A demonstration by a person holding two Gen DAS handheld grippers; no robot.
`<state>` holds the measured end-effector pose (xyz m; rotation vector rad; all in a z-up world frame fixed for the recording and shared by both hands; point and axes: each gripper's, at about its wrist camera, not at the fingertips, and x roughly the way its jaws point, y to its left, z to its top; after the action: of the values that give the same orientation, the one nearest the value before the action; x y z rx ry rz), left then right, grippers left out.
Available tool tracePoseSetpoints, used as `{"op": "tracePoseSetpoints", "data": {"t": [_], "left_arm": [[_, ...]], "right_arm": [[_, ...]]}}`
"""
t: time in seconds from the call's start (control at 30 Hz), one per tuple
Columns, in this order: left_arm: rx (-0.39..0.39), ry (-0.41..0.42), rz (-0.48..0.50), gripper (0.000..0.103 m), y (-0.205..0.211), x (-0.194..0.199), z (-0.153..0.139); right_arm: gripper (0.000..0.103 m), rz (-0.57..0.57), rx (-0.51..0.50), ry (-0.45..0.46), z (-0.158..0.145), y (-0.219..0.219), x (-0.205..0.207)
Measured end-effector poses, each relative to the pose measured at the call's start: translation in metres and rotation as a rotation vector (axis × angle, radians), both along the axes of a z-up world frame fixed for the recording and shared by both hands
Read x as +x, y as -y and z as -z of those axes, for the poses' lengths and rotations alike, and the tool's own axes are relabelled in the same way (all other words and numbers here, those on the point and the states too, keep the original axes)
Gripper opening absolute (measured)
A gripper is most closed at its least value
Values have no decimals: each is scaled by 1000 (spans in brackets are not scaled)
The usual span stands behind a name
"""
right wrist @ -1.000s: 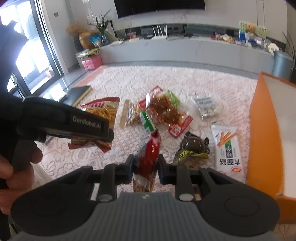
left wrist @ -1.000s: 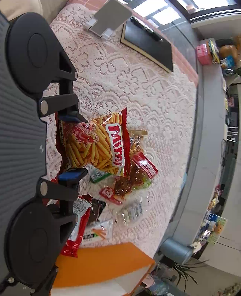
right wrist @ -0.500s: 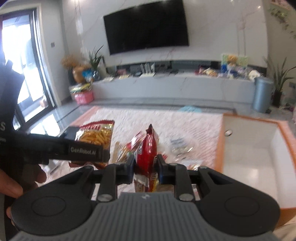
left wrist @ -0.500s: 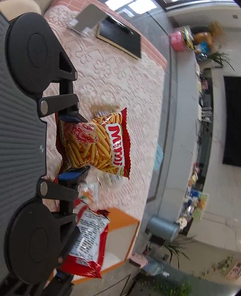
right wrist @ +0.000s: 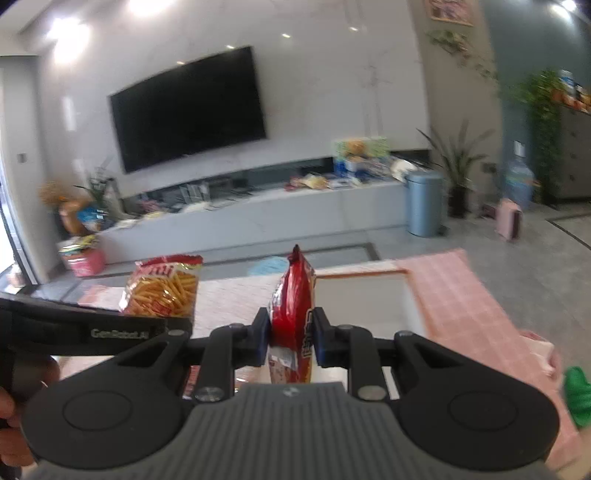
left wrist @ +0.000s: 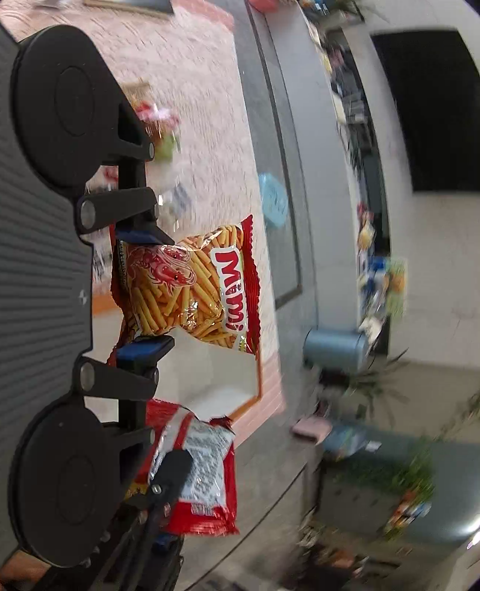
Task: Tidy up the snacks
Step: 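Carry both bags over the orange box and open both tools to drop them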
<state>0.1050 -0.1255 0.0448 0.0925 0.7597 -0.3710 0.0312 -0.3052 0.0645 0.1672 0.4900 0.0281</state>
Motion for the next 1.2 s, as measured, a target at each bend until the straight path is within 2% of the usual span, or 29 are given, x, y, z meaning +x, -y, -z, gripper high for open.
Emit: {"op": "tracePoseSetpoints", "data": {"t": [0.13, 0.37, 0.53, 0.67, 0.8, 1.2], "left_arm": [[14, -89, 90, 56, 36, 25, 18], [176, -176, 196, 55, 86, 51, 61], [247, -260, 241, 55, 96, 66, 86], [343, -298, 293, 56, 105, 70, 103], [399, -318, 332, 56, 109, 77, 116], [487, -383, 358, 62, 116, 90, 146]], "right_arm": [[21, 36, 17, -92, 16, 33, 15], [21, 11, 10, -229, 54, 54, 47], [21, -35, 23, -302, 77, 68, 63], [21, -67, 31, -355, 92, 73, 72], [21, -88, 31, -386, 100, 73, 80], [22, -101, -37, -479, 120, 67, 84]]}}
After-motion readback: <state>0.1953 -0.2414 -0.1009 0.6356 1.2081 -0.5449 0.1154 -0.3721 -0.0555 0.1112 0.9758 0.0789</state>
